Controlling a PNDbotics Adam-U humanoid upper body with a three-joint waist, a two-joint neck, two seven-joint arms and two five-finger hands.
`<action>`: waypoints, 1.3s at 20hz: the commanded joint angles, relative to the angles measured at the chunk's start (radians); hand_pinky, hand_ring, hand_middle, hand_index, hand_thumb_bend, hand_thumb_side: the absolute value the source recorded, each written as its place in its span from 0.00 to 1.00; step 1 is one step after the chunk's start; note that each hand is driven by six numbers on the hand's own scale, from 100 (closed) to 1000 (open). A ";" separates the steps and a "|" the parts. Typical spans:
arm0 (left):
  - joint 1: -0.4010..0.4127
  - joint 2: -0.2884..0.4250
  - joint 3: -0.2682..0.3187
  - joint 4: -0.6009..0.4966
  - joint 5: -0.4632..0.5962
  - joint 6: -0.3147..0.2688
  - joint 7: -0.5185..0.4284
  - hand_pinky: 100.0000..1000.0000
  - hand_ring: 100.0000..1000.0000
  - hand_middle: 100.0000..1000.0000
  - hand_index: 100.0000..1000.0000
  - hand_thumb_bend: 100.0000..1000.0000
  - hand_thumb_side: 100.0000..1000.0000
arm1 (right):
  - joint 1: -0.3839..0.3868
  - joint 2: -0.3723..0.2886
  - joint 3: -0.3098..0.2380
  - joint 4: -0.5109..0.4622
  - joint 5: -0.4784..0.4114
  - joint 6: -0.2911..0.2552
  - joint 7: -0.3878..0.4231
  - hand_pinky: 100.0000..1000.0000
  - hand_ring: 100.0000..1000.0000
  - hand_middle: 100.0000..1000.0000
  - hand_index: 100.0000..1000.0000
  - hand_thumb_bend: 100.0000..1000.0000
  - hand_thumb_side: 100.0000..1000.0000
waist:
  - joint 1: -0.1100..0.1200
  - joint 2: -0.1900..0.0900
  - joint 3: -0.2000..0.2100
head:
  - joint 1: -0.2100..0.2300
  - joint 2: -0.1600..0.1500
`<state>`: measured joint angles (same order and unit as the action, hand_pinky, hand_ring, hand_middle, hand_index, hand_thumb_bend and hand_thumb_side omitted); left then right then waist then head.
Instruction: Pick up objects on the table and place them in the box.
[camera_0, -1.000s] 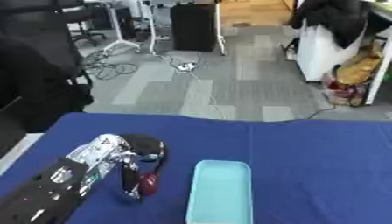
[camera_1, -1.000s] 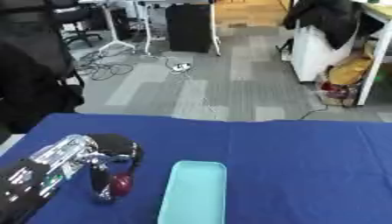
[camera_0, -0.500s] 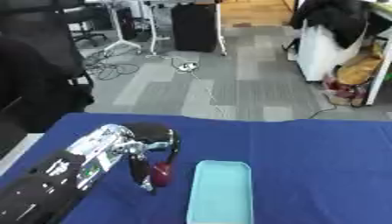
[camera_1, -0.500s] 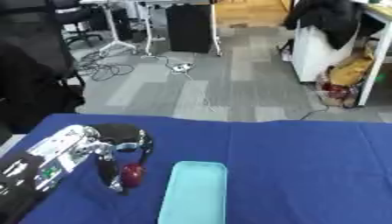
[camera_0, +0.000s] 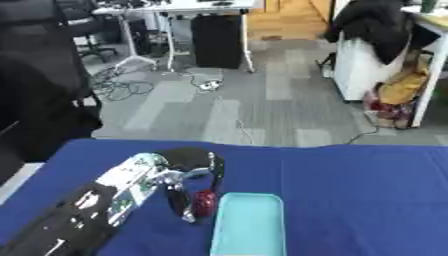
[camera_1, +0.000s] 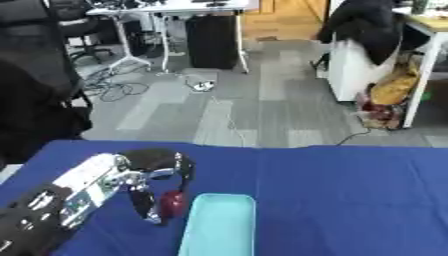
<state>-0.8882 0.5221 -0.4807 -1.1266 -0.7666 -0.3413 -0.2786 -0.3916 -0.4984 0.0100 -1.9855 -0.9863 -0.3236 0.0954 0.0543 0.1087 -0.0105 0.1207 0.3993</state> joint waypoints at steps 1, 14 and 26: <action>-0.027 -0.025 0.023 0.030 -0.018 -0.016 0.042 0.00 0.00 0.00 0.31 0.22 0.05 | -0.022 -0.002 -0.004 -0.014 -0.010 0.008 -0.001 0.11 0.23 0.30 0.72 0.00 0.90 | -0.001 -0.011 -0.005 | 0.010 -0.019; -0.070 -0.107 0.017 0.085 -0.042 -0.080 0.127 0.17 0.40 0.53 0.69 0.18 0.50 | -0.043 0.007 -0.003 -0.014 -0.025 0.022 -0.009 0.11 0.23 0.30 0.72 0.00 0.89 | 0.004 -0.008 -0.020 | 0.027 -0.032; -0.063 -0.075 0.041 0.073 -0.115 -0.202 -0.044 1.00 1.00 1.00 1.00 0.23 1.00 | -0.035 0.000 -0.007 -0.014 -0.021 0.018 -0.015 0.11 0.23 0.30 0.72 0.00 0.89 | 0.006 -0.011 -0.011 | 0.026 -0.029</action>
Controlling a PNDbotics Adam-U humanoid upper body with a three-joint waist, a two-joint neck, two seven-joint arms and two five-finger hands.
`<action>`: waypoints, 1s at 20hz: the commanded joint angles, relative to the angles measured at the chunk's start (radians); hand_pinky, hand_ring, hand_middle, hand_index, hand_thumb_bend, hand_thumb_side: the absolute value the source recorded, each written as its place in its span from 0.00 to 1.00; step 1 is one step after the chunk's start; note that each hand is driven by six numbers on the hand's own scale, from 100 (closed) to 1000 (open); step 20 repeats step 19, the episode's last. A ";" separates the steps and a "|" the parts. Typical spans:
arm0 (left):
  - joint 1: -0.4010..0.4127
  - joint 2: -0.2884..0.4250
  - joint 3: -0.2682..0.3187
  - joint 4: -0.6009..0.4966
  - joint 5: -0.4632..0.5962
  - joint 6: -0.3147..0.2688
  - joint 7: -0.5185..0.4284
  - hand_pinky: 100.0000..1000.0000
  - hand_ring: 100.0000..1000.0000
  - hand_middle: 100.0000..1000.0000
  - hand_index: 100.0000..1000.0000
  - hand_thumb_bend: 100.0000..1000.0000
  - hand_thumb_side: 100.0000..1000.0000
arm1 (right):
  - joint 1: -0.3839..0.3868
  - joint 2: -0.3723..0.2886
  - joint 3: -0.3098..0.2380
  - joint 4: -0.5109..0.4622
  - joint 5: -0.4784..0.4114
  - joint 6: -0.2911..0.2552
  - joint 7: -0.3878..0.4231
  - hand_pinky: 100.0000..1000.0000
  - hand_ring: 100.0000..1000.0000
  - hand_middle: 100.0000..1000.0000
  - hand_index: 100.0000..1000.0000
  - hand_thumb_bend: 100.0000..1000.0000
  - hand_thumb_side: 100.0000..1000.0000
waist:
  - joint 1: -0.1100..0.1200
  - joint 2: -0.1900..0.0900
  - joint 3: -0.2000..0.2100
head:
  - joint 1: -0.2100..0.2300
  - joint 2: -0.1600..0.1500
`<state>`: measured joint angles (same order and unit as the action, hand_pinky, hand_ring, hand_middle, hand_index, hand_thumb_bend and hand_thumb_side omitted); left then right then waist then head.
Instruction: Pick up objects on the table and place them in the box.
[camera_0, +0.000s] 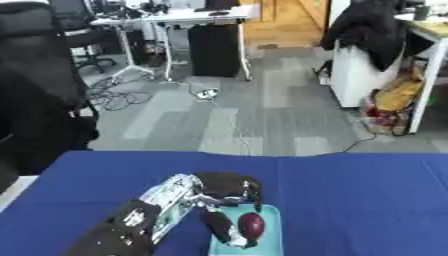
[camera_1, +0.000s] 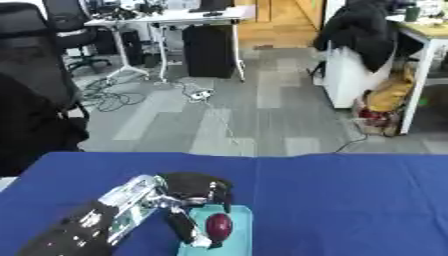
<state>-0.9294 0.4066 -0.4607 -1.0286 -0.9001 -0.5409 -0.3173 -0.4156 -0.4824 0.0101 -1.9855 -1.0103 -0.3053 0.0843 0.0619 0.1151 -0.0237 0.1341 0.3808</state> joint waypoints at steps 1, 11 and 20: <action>-0.023 0.048 0.023 -0.033 0.025 0.002 -0.007 1.00 1.00 1.00 1.00 0.23 1.00 | -0.010 -0.017 -0.007 -0.014 0.004 0.000 -0.004 0.11 0.23 0.30 0.72 0.00 0.89 | -0.001 -0.018 0.004 | 0.013 -0.010; 0.212 0.164 0.151 -0.460 0.373 0.242 0.433 0.81 0.78 0.83 0.96 0.09 0.83 | 0.015 -0.030 -0.016 -0.014 0.022 -0.017 -0.005 0.11 0.23 0.30 0.72 0.00 0.89 | -0.005 -0.017 0.039 | -0.042 -0.063; 0.563 0.074 0.301 -0.888 0.628 0.404 0.616 0.53 0.57 0.68 0.84 0.08 0.73 | 0.091 -0.039 -0.034 -0.014 0.077 -0.064 0.011 0.09 0.22 0.30 0.73 0.00 0.89 | -0.046 -0.019 0.114 | -0.173 -0.202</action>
